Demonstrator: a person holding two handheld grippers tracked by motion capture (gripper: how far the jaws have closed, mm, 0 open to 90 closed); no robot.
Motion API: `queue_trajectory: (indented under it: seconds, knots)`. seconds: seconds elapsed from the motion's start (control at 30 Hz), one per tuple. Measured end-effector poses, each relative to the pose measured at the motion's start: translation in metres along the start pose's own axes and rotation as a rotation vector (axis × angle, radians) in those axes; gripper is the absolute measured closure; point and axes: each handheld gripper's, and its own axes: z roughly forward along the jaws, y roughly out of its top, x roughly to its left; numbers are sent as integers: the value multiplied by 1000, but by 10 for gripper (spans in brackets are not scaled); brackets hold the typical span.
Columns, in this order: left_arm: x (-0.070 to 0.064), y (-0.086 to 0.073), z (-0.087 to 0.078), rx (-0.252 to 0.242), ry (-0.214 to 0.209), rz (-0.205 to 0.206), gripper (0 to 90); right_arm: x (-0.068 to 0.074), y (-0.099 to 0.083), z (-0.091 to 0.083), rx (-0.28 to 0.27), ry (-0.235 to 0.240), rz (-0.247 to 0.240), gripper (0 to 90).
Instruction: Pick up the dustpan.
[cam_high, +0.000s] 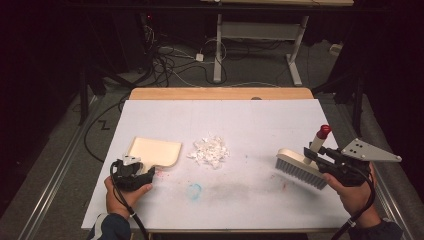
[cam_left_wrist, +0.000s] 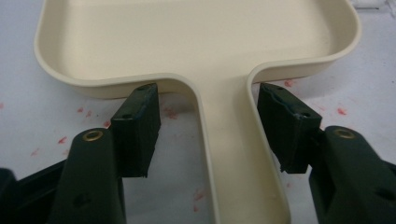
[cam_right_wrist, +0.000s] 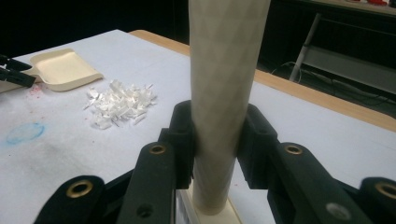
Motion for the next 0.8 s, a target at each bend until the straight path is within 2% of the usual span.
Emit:
queue_trajectory:
  seconds: [0.2, 0.4, 0.5, 0.6, 0.77, 0.8]
  knots:
    - [6, 1, -2, 19, -3, 6, 599, 2, 0, 0, 4, 4, -1, 712]
    - [9, 7, -3, 46, -23, 21, 632, 4, 0, 2, 10, 13, -7, 711]
    - [12, 10, -6, 67, -23, 52, 633, 4, -1, 3, 12, 11, -7, 712]
    - [18, 16, -13, 78, -47, 77, 633, 3, -1, 2, 6, 5, -3, 712]
    - [25, 29, -40, 109, -68, 164, 634, 1, -1, 2, -1, -9, 8, 712]
    - [25, 31, -44, 117, -67, 192, 634, 0, -1, 2, -2, -14, 13, 712]
